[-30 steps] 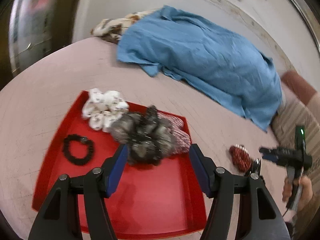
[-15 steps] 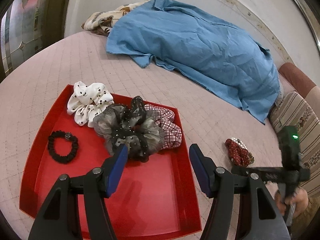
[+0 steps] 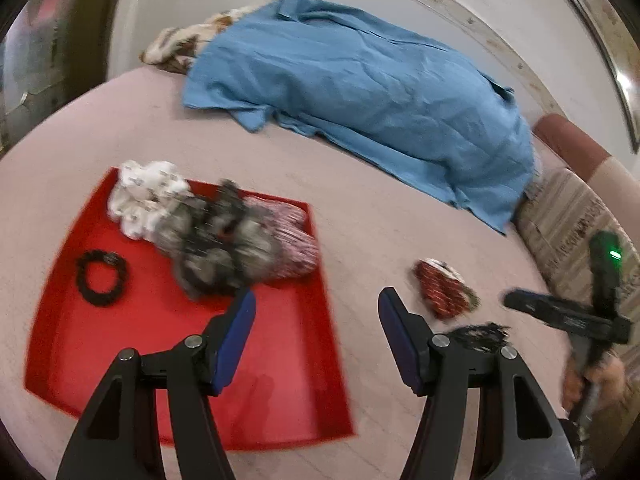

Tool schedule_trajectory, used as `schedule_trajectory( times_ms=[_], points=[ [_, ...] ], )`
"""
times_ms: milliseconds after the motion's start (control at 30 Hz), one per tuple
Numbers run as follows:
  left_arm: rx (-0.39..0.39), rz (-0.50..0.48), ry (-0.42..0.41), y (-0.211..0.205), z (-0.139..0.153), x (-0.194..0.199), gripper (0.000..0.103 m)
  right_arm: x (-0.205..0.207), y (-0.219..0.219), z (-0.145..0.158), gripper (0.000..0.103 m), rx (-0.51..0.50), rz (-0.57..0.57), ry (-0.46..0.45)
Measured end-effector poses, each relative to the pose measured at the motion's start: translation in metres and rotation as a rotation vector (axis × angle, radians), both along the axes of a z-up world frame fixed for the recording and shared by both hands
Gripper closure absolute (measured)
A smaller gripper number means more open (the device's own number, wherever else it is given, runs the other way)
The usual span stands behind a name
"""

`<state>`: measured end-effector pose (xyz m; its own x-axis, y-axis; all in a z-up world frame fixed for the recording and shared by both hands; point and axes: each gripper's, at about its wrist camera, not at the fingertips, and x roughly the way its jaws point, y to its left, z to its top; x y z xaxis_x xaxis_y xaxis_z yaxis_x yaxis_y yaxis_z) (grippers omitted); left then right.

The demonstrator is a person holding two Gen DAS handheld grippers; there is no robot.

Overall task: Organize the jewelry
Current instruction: 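Return both tools to the remaining pile of red scrunchie and pearl bracelet, then grasp the red polka-dot scrunchie with the left tool while the right tool grasps the pearl bracelet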

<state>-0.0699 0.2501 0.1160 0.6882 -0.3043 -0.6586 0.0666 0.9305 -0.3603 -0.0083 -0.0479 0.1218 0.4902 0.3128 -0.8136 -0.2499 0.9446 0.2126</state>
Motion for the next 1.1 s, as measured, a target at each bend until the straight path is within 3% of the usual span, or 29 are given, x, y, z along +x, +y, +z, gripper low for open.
schedule_trajectory(
  times_ms=[200, 533, 667, 900, 1100],
  points=[
    [-0.052, -0.087, 0.062, -0.044, 0.0, 0.007, 0.04, 0.031, 0.002, -0.022, 0.072, -0.143, 0.063, -0.018],
    [-0.19, -0.085, 0.253, -0.103, -0.043, 0.073, 0.041, 0.076, -0.048, -0.058, 0.072, -0.028, -0.064, 0.024],
    [-0.197, -0.083, 0.295, -0.122, -0.06, 0.091, 0.041, 0.088, -0.044, -0.071, 0.072, -0.068, -0.053, 0.036],
    [-0.18, -0.095, 0.33, -0.147, -0.076, 0.111, 0.041, 0.096, -0.059, -0.084, 0.072, 0.008, -0.085, 0.048],
    [-0.176, -0.125, 0.362, -0.162, -0.087, 0.118, 0.053, 0.096, -0.06, -0.087, 0.073, 0.04, -0.089, 0.044]
  ],
)
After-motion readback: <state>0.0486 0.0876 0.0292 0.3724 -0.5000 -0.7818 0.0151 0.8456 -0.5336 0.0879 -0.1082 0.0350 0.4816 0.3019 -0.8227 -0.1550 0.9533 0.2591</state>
